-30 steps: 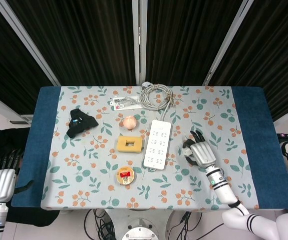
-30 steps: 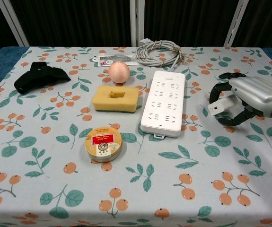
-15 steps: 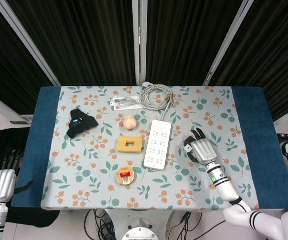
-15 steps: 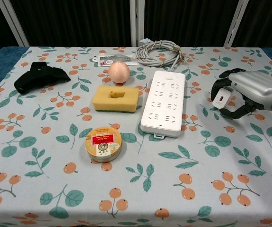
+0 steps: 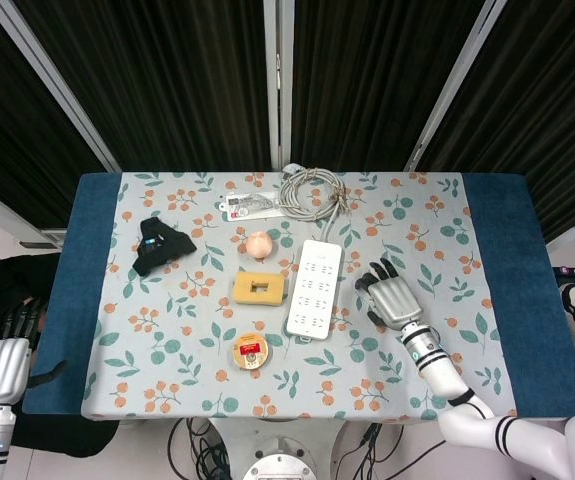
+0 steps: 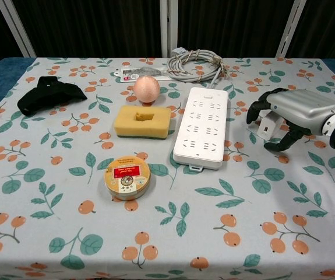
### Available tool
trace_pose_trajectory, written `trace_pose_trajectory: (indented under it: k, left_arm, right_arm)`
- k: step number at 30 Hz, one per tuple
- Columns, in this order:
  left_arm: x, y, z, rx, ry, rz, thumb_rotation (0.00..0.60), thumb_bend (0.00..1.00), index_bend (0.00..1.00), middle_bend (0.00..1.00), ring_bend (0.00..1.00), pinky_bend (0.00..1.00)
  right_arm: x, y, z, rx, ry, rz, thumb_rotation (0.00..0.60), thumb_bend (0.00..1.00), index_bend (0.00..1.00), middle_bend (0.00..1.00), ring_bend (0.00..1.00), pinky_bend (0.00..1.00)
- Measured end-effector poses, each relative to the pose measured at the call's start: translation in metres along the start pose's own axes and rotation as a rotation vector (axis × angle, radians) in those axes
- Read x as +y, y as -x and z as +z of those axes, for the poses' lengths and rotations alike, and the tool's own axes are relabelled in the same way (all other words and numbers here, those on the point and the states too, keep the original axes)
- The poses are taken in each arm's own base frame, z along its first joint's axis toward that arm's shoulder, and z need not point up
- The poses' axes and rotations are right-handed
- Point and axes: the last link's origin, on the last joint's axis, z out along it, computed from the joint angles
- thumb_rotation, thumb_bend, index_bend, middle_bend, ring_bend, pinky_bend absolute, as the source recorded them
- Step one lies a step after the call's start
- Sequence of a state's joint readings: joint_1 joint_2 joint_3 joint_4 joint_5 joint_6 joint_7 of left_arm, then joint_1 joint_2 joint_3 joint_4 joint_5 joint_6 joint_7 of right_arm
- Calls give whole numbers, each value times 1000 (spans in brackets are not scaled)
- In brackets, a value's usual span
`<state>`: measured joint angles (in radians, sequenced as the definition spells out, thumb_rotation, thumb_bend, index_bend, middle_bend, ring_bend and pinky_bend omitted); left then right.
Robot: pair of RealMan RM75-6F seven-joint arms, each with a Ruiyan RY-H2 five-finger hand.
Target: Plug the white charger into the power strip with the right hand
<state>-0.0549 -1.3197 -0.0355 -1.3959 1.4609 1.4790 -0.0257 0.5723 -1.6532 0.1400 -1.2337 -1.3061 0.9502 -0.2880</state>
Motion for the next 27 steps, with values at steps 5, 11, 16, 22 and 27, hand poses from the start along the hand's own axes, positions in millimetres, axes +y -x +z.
trace_pose_trajectory:
  k: [5, 11, 16, 22, 27]
  left_arm:
    - [0, 0, -1, -3, -2, 0, 600, 136, 74, 31, 0, 0]
    - [0, -1, -4, 1, -5, -3, 600, 136, 74, 31, 0, 0]
    - [0, -1, -6, -1, -12, -6, 600, 136, 74, 31, 0, 0]
    - [-1, 0, -8, -4, -19, -12, 600, 136, 74, 31, 0, 0]
    - [-1, 1, -8, -6, -19, -17, 600, 136, 74, 31, 0, 0]
  right_arm:
    - [6, -14, -3, -12, -13, -86, 600, 108, 258, 222, 57, 0]
    - [8, -40, 0, -17, -68, -264, 600, 91, 285, 239, 57, 0]
    - [2, -50, 8, -45, -136, -398, 600, 92, 343, 264, 59, 0]
    - [2, -39, 12, -76, -165, -477, 600, 105, 418, 309, 80, 0]
    - [2, -36, 15, -67, -160, -467, 600, 157, 473, 350, 112, 0]
